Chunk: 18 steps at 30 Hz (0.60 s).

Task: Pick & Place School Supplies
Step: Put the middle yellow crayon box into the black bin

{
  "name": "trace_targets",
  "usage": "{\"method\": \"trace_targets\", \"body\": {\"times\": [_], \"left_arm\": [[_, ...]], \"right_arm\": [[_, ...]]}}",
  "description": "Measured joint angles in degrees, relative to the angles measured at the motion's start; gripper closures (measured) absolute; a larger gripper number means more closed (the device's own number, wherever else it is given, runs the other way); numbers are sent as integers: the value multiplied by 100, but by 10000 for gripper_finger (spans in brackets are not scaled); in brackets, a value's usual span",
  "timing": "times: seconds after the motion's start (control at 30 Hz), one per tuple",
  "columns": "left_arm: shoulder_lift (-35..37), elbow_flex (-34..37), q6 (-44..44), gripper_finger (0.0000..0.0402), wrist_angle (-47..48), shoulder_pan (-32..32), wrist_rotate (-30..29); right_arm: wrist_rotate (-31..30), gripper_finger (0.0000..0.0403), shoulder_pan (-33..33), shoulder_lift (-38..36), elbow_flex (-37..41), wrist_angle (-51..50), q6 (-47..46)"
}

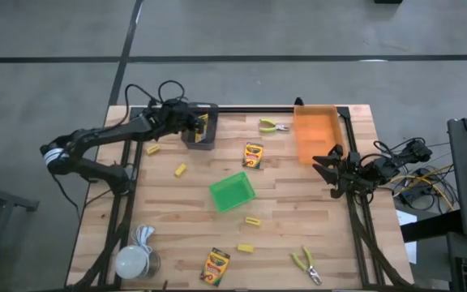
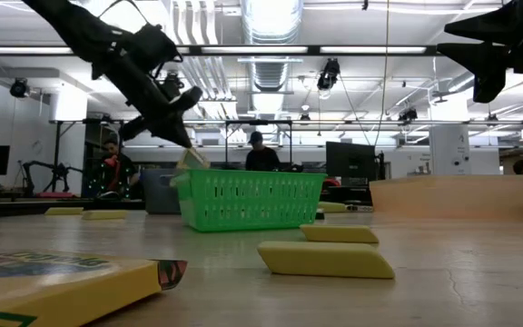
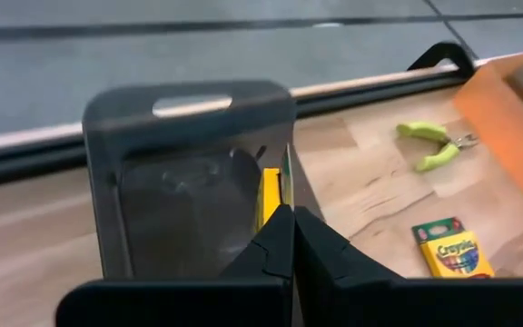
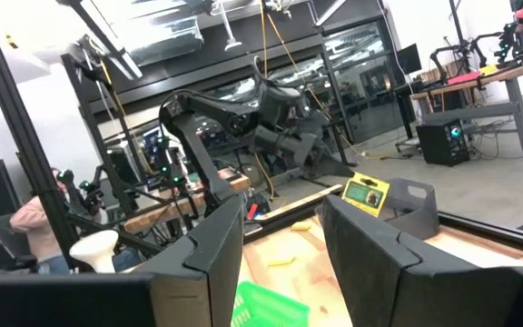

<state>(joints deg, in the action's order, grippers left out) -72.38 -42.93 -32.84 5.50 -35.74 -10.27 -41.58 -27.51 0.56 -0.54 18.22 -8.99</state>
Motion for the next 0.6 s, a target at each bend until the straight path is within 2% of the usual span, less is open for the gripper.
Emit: {"method": "trace_targets", "body": {"times": [0.6], "left_arm": [[-706,5,-184,398,18,-111,84]], "right_arm": [[2,255,0,0,-1,0,2]]}}
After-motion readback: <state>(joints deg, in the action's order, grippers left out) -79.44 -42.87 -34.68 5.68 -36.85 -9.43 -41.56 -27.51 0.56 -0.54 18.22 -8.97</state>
